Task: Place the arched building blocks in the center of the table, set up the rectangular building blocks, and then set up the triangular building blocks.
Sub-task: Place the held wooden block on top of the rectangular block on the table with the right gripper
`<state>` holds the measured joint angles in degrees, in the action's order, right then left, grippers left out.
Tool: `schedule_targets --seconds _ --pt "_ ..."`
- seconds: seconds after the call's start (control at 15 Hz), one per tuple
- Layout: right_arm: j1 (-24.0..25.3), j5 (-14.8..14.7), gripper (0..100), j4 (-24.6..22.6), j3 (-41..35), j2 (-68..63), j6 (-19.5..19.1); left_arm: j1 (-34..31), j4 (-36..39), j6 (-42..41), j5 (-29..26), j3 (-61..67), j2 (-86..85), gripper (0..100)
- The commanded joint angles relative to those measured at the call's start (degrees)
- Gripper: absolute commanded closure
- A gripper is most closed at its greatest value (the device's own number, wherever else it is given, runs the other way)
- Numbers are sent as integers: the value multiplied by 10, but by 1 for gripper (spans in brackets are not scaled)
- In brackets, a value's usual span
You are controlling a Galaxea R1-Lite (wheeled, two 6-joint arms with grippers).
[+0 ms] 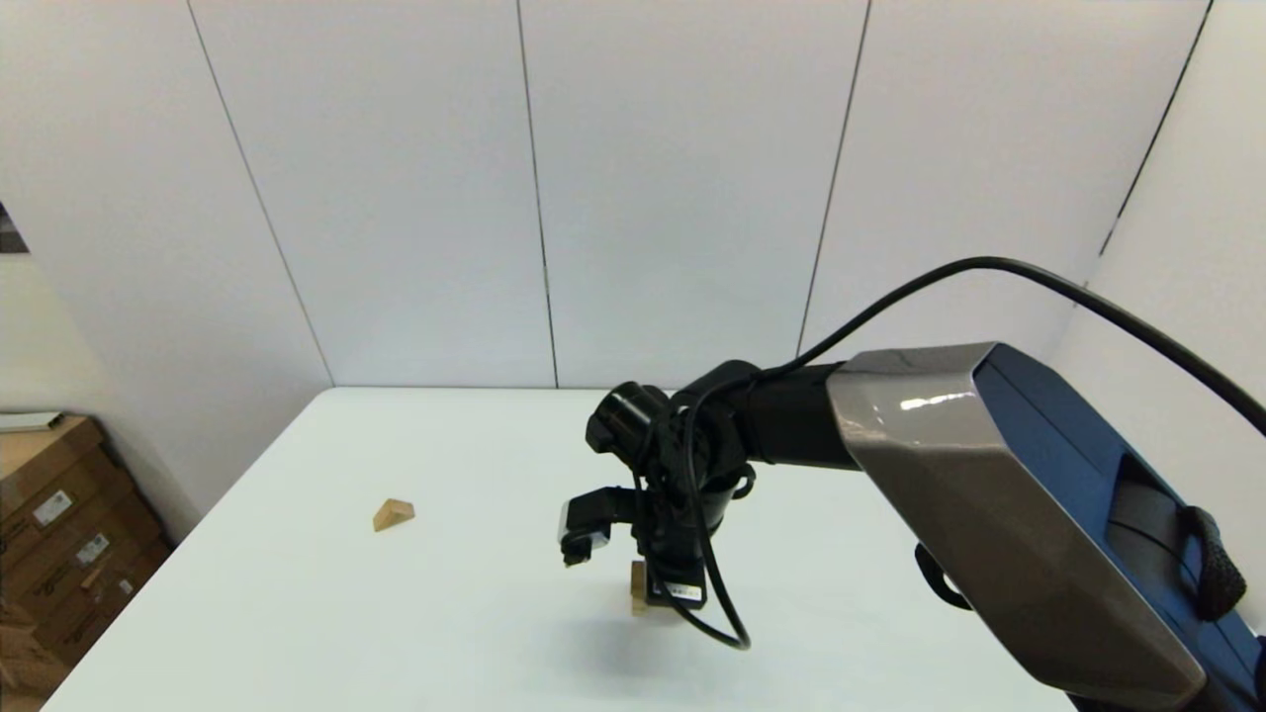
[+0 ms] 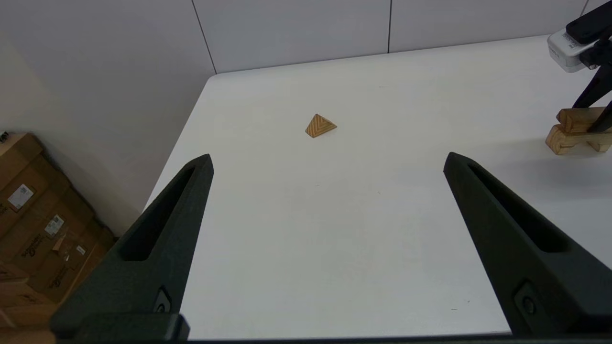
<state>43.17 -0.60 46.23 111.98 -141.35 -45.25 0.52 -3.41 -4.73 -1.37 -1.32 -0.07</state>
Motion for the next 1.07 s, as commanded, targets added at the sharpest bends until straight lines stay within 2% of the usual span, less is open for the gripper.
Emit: schedule_targets --seconds 0.07,1.07 --pt "0 0 100 4 0 -1 -3 0 0 0 0 0 1 0" --pt "1 0 100 6 0 -2 -3 0 0 0 0 0 1 0"
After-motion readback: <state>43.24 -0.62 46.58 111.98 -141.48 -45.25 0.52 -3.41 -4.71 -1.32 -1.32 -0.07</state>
